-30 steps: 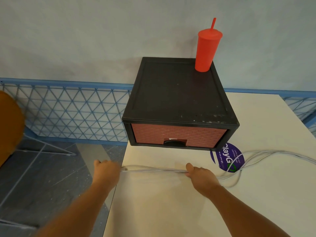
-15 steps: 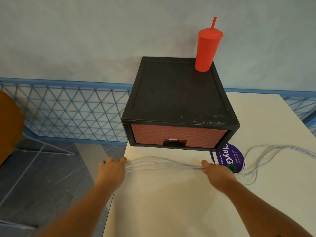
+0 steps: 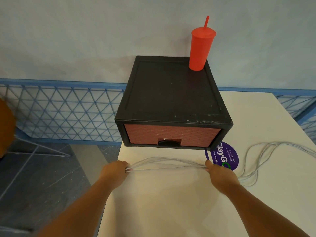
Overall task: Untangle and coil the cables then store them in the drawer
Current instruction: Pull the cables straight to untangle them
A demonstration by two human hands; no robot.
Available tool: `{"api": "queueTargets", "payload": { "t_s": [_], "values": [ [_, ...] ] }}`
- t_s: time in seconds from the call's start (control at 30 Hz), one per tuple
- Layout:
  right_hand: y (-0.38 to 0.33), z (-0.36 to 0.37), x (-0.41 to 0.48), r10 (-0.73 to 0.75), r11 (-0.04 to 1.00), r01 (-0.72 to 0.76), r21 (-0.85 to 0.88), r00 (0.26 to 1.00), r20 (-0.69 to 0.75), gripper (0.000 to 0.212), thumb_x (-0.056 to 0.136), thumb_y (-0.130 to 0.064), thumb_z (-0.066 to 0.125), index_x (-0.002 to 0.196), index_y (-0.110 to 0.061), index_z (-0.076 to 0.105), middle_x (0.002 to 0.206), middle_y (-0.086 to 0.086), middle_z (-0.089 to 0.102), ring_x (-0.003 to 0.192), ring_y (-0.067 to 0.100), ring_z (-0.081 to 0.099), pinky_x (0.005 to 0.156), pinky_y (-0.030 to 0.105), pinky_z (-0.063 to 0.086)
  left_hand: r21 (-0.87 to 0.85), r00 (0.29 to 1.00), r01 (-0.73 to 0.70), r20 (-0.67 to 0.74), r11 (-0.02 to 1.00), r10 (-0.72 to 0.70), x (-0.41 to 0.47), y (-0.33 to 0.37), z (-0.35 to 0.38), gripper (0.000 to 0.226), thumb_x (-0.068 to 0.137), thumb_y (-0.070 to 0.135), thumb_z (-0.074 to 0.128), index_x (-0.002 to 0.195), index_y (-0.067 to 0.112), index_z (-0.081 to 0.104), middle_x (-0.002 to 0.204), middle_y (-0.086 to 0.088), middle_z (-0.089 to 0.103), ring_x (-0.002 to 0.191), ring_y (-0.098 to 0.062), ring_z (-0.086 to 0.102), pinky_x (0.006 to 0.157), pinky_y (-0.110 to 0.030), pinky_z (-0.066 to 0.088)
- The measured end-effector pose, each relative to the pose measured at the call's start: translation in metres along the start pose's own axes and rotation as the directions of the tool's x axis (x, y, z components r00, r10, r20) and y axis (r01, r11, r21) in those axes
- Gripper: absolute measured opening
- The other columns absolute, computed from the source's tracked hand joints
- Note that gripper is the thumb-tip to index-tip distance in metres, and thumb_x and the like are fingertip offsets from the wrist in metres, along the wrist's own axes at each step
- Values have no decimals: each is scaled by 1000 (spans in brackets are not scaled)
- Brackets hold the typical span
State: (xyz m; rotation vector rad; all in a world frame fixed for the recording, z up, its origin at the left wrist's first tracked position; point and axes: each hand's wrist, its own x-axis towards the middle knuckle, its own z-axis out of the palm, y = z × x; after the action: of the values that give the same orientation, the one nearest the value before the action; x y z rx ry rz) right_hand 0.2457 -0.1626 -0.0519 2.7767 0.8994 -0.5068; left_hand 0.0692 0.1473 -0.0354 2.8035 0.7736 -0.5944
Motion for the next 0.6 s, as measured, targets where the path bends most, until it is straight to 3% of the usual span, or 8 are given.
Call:
{"api": "queueTargets", "payload": {
  "t_s": [0.1, 0.17, 0.27, 0.4, 0.53, 0.6],
  "values": [
    [2, -2, 3, 42, 999, -42, -4, 999, 0, 39, 96, -24, 43, 132, -16, 30, 121, 9, 59, 106, 25, 60, 83, 36, 54, -77, 998, -63, 7, 995, 64, -3, -2, -3, 5, 89, 17, 46, 92, 20, 48, 71, 5, 50, 71, -17, 53, 58, -24, 38],
    [4, -2, 5, 45, 999, -45, -5, 999, -1, 39, 96, -24, 43, 131, -16, 30, 120, 8, 60, 104, 25, 61, 83, 36, 54, -131, 997, -72, 24, 989, 76, -4, -2, -6, 12, 88, 12, 46, 93, 21, 41, 67, 7, 45, 63, -14, 52, 51, -22, 37],
    [4, -2, 6, 39, 999, -39, -20, 999, -8, 38, 96, -23, 42, 131, -15, 30, 118, 8, 60, 103, 24, 61, 83, 36, 54, -171, 993, -73, 77, 983, 87, -4, -1, -3, 28, 88, 7, 40, 113, 18, 41, 83, -1, 52, 72, -19, 55, 61, -28, 42],
    [4, -3, 6, 33, 998, -32, -47, 999, 13, 45, 95, -24, 46, 134, -15, 28, 121, 9, 59, 106, 25, 60, 84, 37, 54, -1, 999, -23, 37, 1000, 23, -9, 7, 2, 36, 88, 15, 40, 123, 20, 44, 114, -4, 61, 103, -25, 58, 79, -32, 44],
    [3, -4, 6, 31, 999, -30, -37, 999, 27, 46, 94, -24, 47, 135, -14, 27, 124, 10, 57, 108, 26, 59, 86, 38, 54, 72, 996, 27, 80, 997, -33, -13, 10, 2, 35, 84, 16, 40, 113, 23, 59, 114, 0, 63, 105, -22, 59, 79, -27, 45],
    [3, -5, 6, 36, 999, -35, -29, 999, 38, 48, 94, -23, 48, 135, -15, 27, 126, 10, 57, 109, 26, 59, 87, 38, 54, -98, 982, 93, 172, 991, -75, -11, 11, -2, 26, 86, 10, 41, 100, 12, 63, 104, -6, 65, 97, -25, 60, 68, -24, 44]
  ]
}}
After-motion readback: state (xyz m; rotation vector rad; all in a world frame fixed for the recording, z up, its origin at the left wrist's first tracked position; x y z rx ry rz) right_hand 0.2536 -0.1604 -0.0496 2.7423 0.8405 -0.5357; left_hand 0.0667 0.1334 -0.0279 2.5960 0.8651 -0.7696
